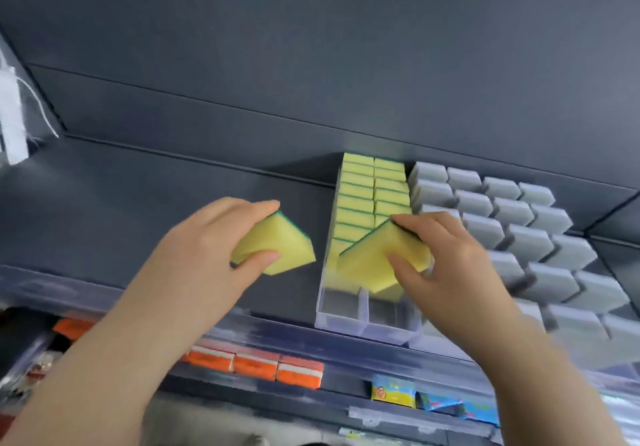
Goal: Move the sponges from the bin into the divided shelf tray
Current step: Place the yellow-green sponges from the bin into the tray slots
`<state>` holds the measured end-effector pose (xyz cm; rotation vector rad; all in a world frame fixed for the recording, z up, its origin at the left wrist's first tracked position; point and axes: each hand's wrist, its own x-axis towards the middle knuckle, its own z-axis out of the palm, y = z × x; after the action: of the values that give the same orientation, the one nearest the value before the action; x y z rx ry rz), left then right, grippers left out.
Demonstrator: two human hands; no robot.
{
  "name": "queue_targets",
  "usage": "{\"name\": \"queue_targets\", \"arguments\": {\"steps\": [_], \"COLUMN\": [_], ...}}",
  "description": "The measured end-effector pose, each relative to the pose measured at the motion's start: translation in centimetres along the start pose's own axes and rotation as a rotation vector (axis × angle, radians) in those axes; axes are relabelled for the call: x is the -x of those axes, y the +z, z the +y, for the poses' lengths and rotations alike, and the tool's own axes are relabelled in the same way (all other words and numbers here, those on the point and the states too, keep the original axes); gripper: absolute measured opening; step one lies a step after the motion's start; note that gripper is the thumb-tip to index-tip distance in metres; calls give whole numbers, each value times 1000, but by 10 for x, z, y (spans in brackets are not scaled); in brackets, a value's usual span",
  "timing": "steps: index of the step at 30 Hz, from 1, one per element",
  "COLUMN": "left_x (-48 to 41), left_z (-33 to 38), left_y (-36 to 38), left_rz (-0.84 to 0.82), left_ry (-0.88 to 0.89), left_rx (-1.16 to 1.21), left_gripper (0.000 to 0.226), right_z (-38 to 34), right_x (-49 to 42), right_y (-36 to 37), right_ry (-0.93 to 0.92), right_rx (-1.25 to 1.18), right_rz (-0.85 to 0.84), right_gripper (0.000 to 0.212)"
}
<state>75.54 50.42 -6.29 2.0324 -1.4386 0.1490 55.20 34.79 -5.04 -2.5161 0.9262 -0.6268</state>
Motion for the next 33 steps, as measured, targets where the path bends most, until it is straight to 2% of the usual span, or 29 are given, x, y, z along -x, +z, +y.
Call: {"name": "queue_targets", "arguments": {"steps": [9,15,22,33], "left_x": [-13,-18,-19,-16], "left_z": [-22,-33,-38,-33], "left_y": [6,3,3,10], "left_rz": [-94,-121,-139,-171], "left_ry": [142,170,162,203], "left_rx": [73,88,78,82], "left_gripper": [48,48,46,47], "right_z": [-16,-18,-20,-1], "right_x": [5,-2,-9,-6], "right_y": [28,41,43,71], "right_ry": [48,65,-17,-189], "right_rx": [188,212,290,400], "right_rz": [-79,-95,-139,-108], "right_gripper": [44,43,43,36]}}
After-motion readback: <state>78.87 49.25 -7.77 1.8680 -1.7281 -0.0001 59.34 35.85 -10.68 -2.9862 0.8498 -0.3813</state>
